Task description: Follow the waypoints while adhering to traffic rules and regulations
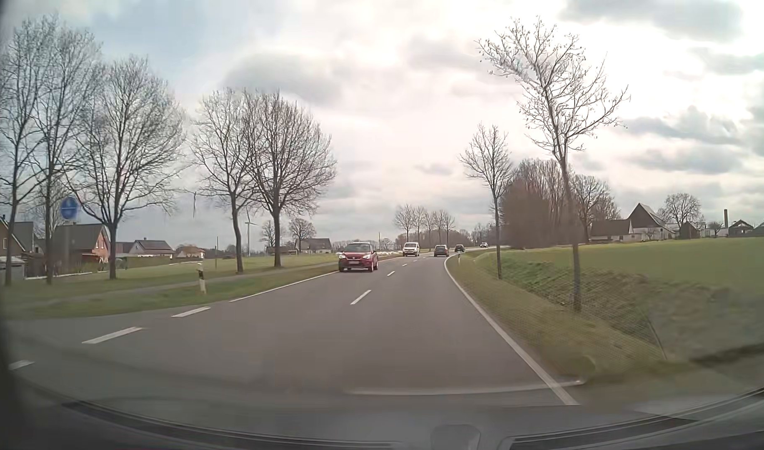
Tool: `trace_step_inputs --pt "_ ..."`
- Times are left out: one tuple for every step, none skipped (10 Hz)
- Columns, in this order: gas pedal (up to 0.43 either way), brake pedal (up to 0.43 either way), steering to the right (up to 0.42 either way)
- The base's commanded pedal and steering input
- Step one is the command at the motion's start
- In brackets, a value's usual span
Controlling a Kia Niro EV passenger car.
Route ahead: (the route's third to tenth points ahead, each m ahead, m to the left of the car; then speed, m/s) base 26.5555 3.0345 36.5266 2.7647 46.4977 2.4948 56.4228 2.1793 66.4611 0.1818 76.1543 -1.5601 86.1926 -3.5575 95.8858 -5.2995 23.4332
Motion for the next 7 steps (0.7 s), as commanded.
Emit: trace_step_inputs --pt "0.268 0.000 0.011" --pt "0.268 0.000 0.011" --pt "0.268 0.000 0.011" --pt "0.268 0.000 0.011" --pt "0.268 0.000 0.011" --pt "0.268 0.000 0.011" --pt "0.268 0.000 0.011"
